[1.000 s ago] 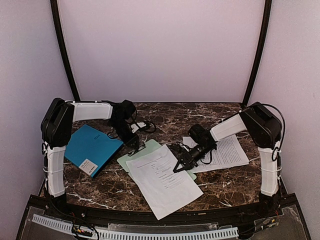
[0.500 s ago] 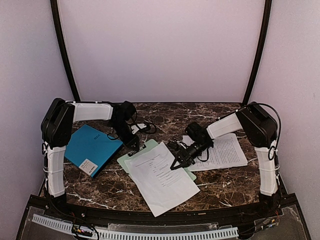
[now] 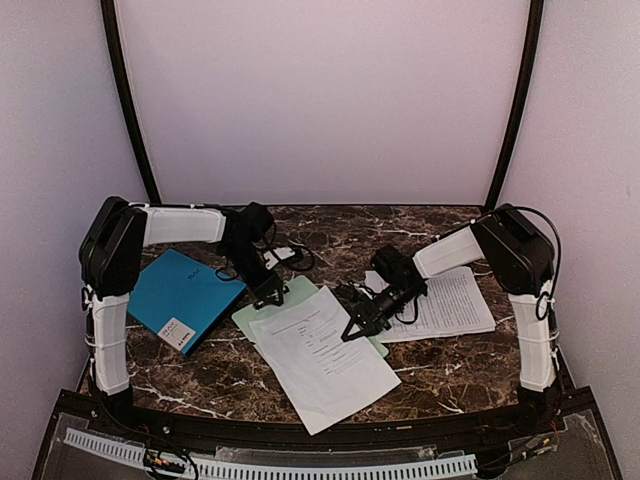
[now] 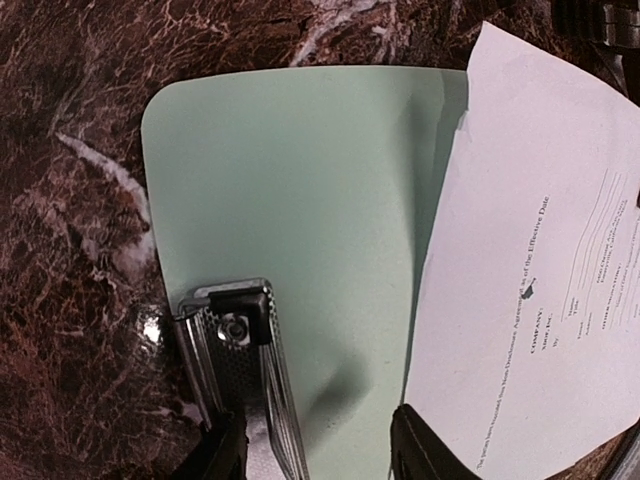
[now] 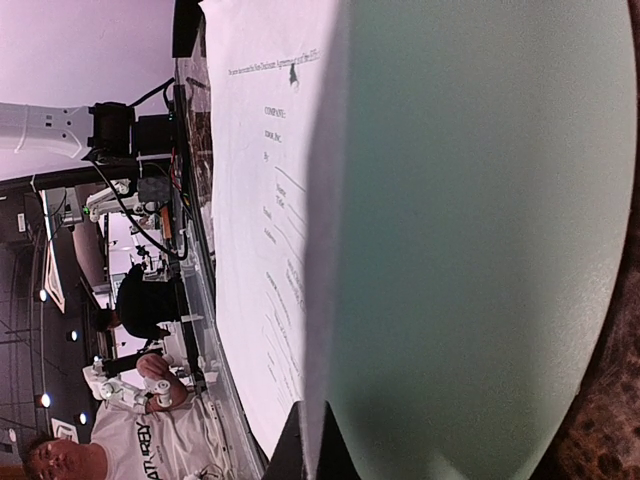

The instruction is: Put the files into the folder

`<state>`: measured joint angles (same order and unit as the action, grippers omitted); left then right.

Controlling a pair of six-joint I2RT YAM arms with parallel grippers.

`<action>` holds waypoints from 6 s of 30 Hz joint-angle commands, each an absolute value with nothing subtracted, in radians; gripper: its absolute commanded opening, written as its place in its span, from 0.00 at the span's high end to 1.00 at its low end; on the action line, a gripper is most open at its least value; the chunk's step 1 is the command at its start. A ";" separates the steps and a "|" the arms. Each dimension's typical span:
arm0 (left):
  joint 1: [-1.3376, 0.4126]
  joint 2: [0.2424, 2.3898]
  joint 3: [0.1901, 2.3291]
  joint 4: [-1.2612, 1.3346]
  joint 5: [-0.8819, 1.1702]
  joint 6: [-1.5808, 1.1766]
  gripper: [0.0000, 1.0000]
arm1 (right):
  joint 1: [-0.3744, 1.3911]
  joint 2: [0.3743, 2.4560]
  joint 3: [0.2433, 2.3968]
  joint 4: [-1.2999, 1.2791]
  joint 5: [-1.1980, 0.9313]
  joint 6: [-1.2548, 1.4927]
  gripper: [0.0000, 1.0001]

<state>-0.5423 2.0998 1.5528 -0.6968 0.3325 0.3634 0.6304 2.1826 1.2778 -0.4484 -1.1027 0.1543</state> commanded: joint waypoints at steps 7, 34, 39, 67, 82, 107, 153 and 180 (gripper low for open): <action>-0.524 1.973 1.505 -0.659 0.297 0.404 0.48 | 0.639 2.182 1.267 -0.462 -1.096 0.135 1.00; -0.494 2.124 1.547 -0.733 0.354 0.418 0.52 | 0.639 2.187 1.279 -0.469 -1.091 0.127 1.00; -0.514 2.132 1.536 -0.747 0.283 0.414 0.56 | 0.638 2.191 1.279 -0.469 -1.095 0.123 1.00; -0.495 2.133 1.545 -0.737 0.454 0.368 0.97 | 0.644 2.201 1.295 -0.501 -1.029 0.118 1.00; -0.466 2.140 1.554 -0.725 0.562 0.326 0.99 | 0.664 2.200 1.295 -0.542 -0.963 0.099 1.00; -0.457 2.155 1.566 -0.733 0.563 0.318 0.99 | 0.667 2.283 1.452 -0.627 -0.954 0.121 1.00; -0.566 2.044 1.441 -0.600 0.367 0.336 0.99 | 0.652 2.303 1.414 -0.640 -1.207 0.258 1.00; -0.567 2.005 1.424 -0.580 0.399 0.343 0.99 | 0.607 2.301 1.357 -0.542 -1.272 0.369 1.00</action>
<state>-0.5613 2.0598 1.4425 -0.5667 0.3737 0.3367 0.6231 2.2593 1.3521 -0.5552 -1.3041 0.3351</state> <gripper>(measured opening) 0.201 0.004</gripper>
